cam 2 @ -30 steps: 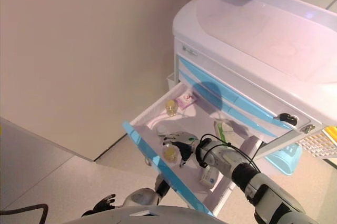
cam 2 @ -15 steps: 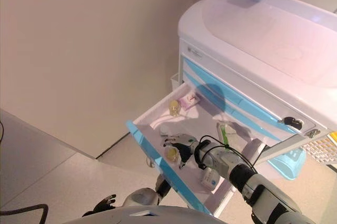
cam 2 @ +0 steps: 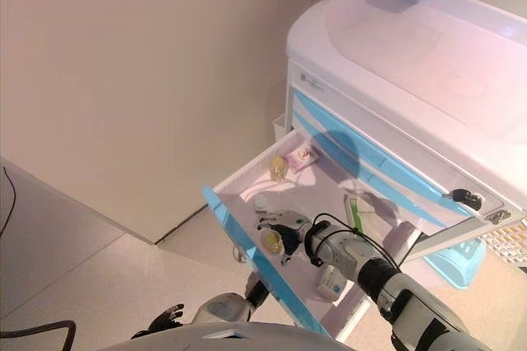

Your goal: Open the drawer and pick up the medicine

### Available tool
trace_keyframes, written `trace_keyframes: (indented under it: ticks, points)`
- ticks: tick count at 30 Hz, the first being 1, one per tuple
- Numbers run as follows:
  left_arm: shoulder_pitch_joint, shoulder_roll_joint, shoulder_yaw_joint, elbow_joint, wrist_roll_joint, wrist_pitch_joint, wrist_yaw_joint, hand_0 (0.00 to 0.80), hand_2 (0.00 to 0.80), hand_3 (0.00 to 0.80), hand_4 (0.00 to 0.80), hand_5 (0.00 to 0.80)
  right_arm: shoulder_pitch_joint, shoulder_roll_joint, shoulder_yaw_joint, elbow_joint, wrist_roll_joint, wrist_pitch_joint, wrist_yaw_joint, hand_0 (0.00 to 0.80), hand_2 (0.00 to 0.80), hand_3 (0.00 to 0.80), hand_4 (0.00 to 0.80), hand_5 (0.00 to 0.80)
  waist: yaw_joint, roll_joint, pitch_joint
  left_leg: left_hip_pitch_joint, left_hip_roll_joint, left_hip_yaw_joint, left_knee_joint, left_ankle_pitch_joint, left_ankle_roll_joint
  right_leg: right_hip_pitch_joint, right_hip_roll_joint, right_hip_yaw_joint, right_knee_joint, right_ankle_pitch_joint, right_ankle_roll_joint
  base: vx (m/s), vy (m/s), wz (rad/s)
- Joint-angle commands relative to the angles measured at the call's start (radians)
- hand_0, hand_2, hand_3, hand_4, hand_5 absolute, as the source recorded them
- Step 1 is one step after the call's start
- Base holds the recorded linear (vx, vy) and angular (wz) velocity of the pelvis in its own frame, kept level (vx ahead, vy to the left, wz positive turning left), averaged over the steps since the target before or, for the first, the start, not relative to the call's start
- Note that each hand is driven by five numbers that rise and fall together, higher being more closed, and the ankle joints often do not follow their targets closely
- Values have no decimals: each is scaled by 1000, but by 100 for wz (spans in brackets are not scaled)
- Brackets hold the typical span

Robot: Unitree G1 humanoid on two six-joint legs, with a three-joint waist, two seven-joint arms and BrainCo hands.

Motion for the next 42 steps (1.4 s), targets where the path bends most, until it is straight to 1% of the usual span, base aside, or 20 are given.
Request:
trace_keyframes:
  ticks: [1, 15, 21, 31, 32, 34, 35, 38, 42]
  points:
    - [-26, 10, -50, 21, 22, -8, -1, 0, 0, 0, 0, 0, -10, 23, 25, -23, 13, -7, -40, 0, 0, 0, 0, 0, 24, -5, -5, 65, -43, 6, 16, -117, 41, -102, -44, 74, 122, 22, -16, -6, 5, 7]
    - [-19, 8, -67, 1, 18, -1, 0, 0, 0, 0, 0, 0, -7, 27, 18, -1, 5, -1, -100, 0, 0, 0, 0, 0, 28, 1, -6, 65, -45, 1, 16, -116, 43, -102, -44, 71, 121, 23, -14, -1, 0, 2]
    - [-9, 7, -71, -5, 16, -6, 1, 0, 0, 0, 0, 0, 1, 20, 10, -4, -3, -13, -126, 0, 0, 0, 0, 0, 28, 6, -3, 64, -47, -1, 16, -115, 44, -103, -44, 70, 121, 24, -12, 0, 0, 0]
    - [2, 5, -77, -11, 21, -11, 4, 0, 0, 0, 0, 0, 4, 20, 12, -4, 2, -10, -117, 0, 0, 0, 0, 0, 35, 6, 1, 66, -48, -4, 17, -116, 45, -102, -45, 68, 124, 22, -12, 0, 0, 0]
    - [1, 5, -77, -10, 22, -11, 4, 0, 0, 0, 0, 0, 3, 21, 12, -2, 4, -12, -113, 113, 113, 113, 113, 113, 35, 6, 1, 67, -49, -4, 17, -116, 45, -102, -44, 68, 124, 22, -12, 0, 0, 0]
    - [-1, 5, -79, -10, 23, -10, 5, 0, 0, 0, 0, 0, 2, 22, 14, 3, 3, -11, -109, 461, 461, 461, 461, 461, 36, 4, 2, 67, -48, -3, 17, -116, 45, -101, -44, 67, 124, 23, -11, 0, 0, 0]
    - [-1, 5, -78, -10, 25, -10, 5, 0, 0, 0, 0, 0, 1, 23, 14, 3, 5, -11, -106, 653, 653, 653, 653, 653, 37, 4, 2, 67, -48, -3, 17, -116, 45, -101, -45, 67, 125, 23, -11, 0, 0, 0]
    - [-3, 8, -79, -11, 25, -10, 2, 0, 0, 0, 0, 0, 0, 25, 19, 6, 5, -5, -102, 800, 800, 800, 800, 800, 38, 4, 3, 67, -49, -6, 16, -116, 45, -102, -45, 66, 125, 23, -11, 0, 0, 0]
    - [-1, 11, -80, -15, 22, -6, -1, 0, 0, 0, 0, 0, 4, 26, 21, 15, 3, -5, -105, 800, 800, 800, 800, 800, 41, 7, 6, 73, -48, -6, 17, -121, 45, -98, -44, 67, 126, 19, -12, 0, 0, 0]
